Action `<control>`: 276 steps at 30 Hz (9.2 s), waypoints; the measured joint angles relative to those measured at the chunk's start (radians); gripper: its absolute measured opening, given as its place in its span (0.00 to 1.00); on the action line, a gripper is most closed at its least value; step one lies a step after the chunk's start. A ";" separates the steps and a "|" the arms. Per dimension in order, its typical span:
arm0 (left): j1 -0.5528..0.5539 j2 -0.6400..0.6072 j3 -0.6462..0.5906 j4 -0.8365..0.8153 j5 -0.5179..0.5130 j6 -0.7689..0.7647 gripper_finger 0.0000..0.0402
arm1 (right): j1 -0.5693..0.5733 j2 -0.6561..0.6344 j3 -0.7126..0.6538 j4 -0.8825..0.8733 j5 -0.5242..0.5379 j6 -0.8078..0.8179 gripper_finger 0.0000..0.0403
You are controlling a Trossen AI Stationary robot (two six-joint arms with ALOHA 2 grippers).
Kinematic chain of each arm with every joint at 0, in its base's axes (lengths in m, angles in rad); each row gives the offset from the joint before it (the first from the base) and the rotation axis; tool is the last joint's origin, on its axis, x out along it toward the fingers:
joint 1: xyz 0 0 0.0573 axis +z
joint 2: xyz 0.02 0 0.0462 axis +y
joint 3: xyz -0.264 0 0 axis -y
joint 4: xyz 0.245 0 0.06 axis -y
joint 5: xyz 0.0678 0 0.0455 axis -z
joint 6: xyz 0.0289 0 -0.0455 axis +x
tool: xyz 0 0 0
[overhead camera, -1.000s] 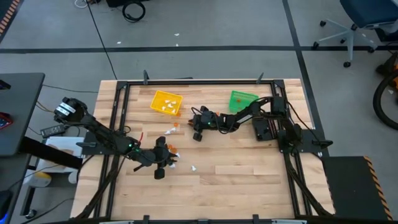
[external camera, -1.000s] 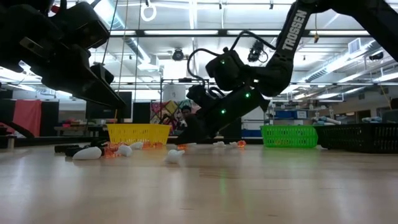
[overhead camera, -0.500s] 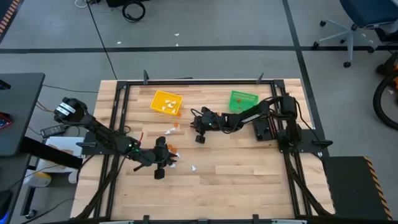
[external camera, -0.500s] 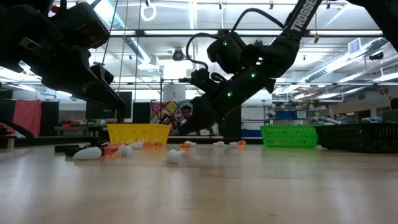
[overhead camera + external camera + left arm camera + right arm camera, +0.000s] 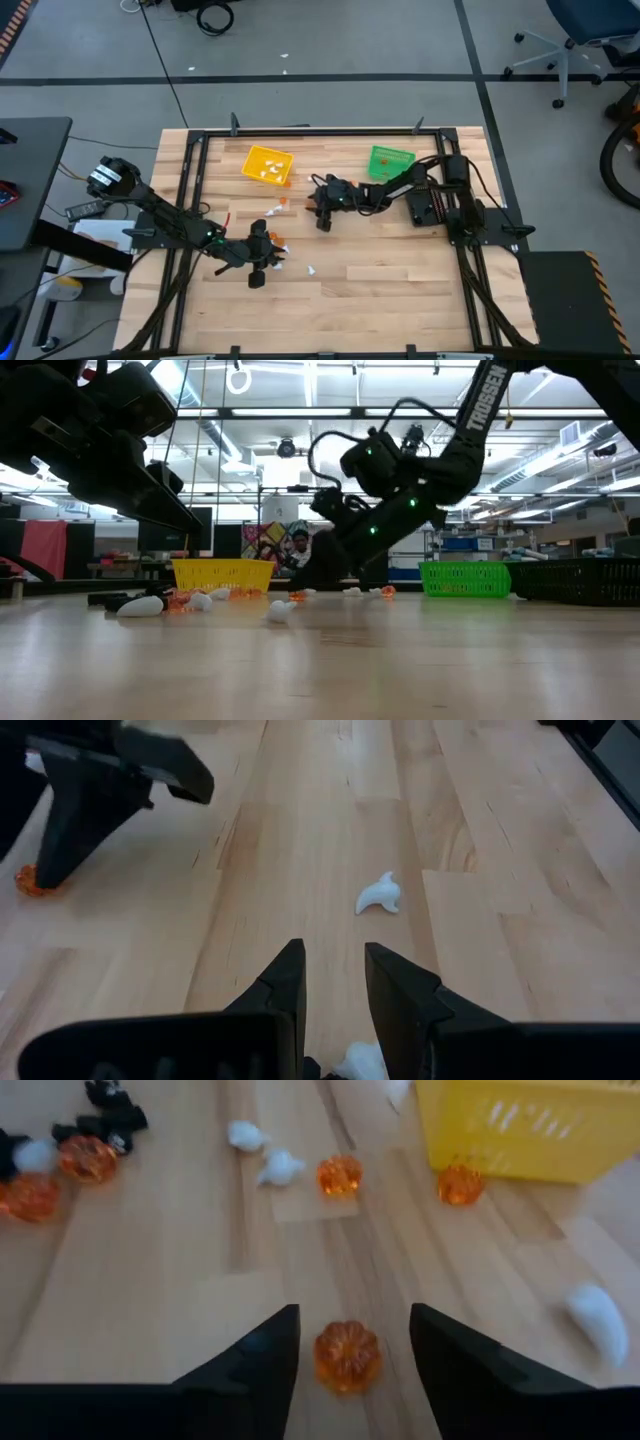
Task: Sort Halloween decoration
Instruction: Put the orange pumpkin toy into the green bin
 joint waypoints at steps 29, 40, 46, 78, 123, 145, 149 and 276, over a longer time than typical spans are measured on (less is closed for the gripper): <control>0.001 0.000 0.000 0.002 0.000 0.003 0.20 | 0.008 0.063 -0.064 0.192 -0.002 -0.058 0.23; 0.001 0.000 0.000 -0.007 0.000 0.003 0.20 | 0.028 -0.091 -0.065 0.019 0.080 -0.117 0.25; 0.001 0.000 0.000 -0.007 0.000 0.000 0.20 | 0.040 -0.236 -0.065 -0.178 0.131 -0.124 0.25; 0.001 0.000 0.000 -0.007 0.000 0.000 0.20 | -0.212 -0.639 -0.065 -1.184 0.387 0.338 0.27; 0.001 0.000 0.000 -0.023 0.000 0.004 0.20 | -0.166 -0.262 -0.065 -0.623 0.219 0.268 0.51; 0.001 0.000 0.000 -0.026 0.000 0.008 0.20 | -0.063 -0.336 -0.065 -0.643 0.106 0.341 0.47; 0.001 0.000 0.000 -0.026 0.000 0.005 0.20 | -0.061 -0.397 -0.065 -0.694 0.165 0.332 0.47; -0.002 0.000 0.000 -0.036 0.008 0.010 0.20 | -0.076 -0.131 0.291 -1.139 0.209 -0.642 0.36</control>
